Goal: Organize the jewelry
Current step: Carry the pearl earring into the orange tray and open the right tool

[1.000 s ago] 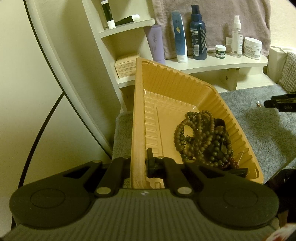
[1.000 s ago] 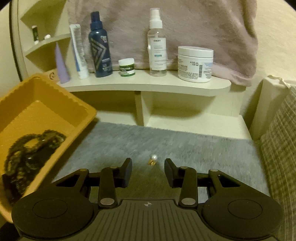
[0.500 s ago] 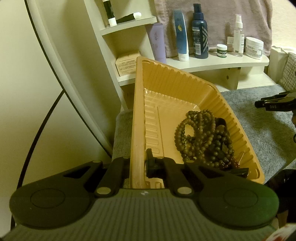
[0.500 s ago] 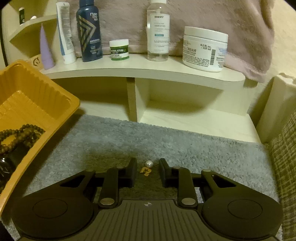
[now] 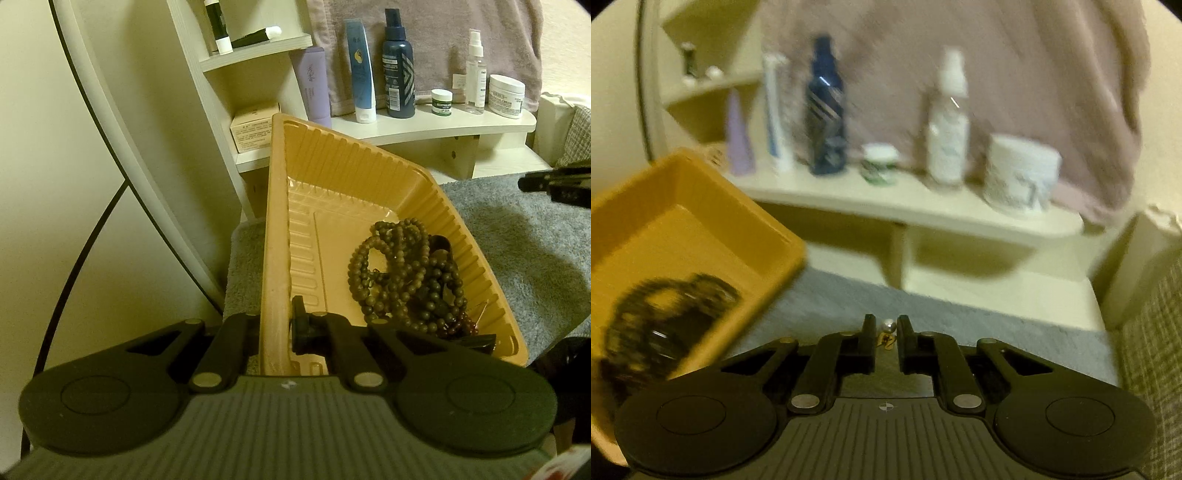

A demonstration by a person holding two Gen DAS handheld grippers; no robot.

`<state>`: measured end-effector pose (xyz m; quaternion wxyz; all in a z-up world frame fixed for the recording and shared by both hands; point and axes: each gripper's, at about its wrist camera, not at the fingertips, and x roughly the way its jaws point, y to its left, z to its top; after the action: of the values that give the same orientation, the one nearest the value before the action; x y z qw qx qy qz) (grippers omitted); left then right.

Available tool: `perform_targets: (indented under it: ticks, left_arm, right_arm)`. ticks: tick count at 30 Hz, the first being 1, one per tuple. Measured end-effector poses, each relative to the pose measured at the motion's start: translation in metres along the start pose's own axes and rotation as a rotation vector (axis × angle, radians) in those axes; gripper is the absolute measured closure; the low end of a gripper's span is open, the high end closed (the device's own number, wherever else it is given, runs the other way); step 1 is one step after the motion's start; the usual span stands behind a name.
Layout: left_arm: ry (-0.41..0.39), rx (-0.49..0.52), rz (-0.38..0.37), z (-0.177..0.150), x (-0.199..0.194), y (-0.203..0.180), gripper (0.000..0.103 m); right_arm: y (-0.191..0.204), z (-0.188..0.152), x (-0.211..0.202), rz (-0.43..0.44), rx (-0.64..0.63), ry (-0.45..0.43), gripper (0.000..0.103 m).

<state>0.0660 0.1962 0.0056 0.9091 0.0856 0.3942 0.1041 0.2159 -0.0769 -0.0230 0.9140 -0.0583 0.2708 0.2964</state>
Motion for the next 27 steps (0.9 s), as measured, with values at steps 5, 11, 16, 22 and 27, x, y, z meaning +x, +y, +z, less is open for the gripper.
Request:
perform_targets:
  ticks: [5, 11, 16, 22, 27]
  left_arm:
    - [0.0, -0.001, 0.0, 0.0, 0.0, 0.0, 0.099]
    - [0.0, 0.0, 0.0, 0.0, -0.001, 0.0, 0.099]
    - [-0.002, 0.002, -0.001, 0.0, -0.002, -0.001, 0.099]
    - [-0.006, 0.003, -0.002, 0.001, -0.003, -0.001, 0.099]
    - [-0.01, 0.003, -0.005, 0.001, -0.004, -0.001, 0.099]
  right_arm:
    - [0.037, 0.02, -0.024, 0.133, -0.044, -0.037, 0.092]
    - [0.084, 0.026, -0.035, 0.277, -0.141, -0.039, 0.092]
    - [0.106, 0.025, -0.032, 0.339, -0.183, -0.032, 0.092]
    - [0.111, 0.025, -0.034, 0.374, -0.211, -0.037, 0.092]
    - [0.114, 0.026, -0.033, 0.405, -0.216, -0.013, 0.092]
